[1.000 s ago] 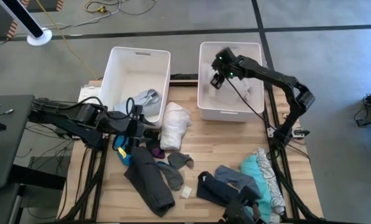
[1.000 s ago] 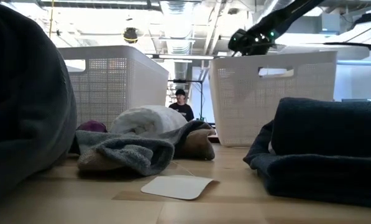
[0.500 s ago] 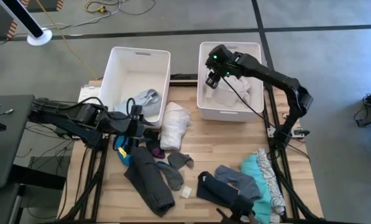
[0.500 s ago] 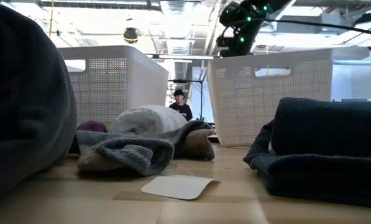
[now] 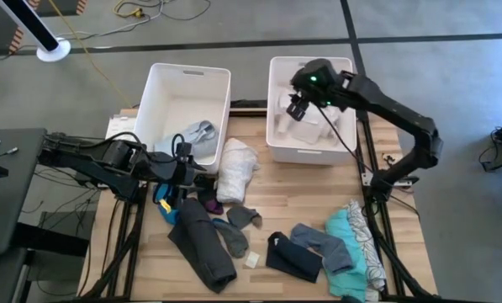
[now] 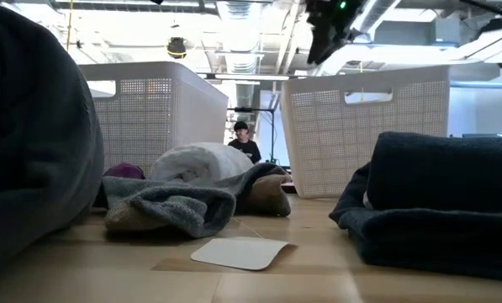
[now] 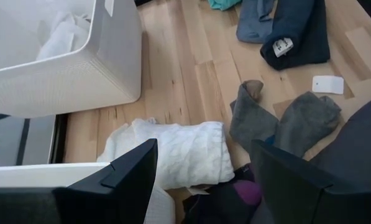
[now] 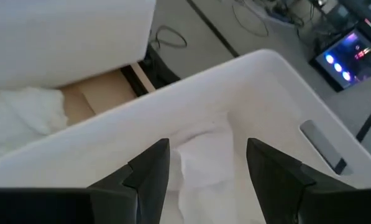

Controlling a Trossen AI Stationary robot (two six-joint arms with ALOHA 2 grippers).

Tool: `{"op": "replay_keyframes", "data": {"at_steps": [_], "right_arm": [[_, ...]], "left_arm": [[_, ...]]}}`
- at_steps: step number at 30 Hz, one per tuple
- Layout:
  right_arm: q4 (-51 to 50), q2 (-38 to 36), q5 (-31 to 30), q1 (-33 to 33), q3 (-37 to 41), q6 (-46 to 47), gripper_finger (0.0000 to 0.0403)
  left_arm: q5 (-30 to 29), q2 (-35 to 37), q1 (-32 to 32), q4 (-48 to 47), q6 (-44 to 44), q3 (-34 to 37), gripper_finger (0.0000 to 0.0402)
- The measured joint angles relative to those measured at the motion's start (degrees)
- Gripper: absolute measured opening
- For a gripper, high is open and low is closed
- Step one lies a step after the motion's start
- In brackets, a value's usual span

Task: Sort clothes
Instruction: Put the top gray sock into the left white bin

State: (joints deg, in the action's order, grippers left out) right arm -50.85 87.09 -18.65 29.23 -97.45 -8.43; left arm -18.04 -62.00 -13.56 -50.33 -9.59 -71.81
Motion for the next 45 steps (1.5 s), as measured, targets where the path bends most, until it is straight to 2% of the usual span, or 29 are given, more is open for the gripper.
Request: {"op": "replay_keyframes", "data": {"at_steps": [8,13,17,31,45], "right_arm": [[-1.2,-6.2,0.0,-7.3,0.0,2.3,0.0225],[-3.6,-8.8,0.0,-13.5,0.0,4.6,0.0225],[-6.1,-10.3,0.0,-18.7,0.0,7.0,0.0225],[-13.5,-9.1,0.1,-37.6,0.0,15.9,0.0225],[-11.9,-7.3,-0.9,-52.5,3.1,26.3,0.0225]], "left_arm": [[0.0,0.0,0.0,0.0,0.2,0.0,0.0251],[2.9,0.0,0.0,0.4,0.4,0.0,0.0251],[3.0,0.0,0.0,0.4,0.4,0.0,0.0251],[3.0,0.0,0.0,0.4,1.1,0.0,0.0251],[6.4,0.0,-0.2,-0.1,2.8,0.0,0.0251]]}}
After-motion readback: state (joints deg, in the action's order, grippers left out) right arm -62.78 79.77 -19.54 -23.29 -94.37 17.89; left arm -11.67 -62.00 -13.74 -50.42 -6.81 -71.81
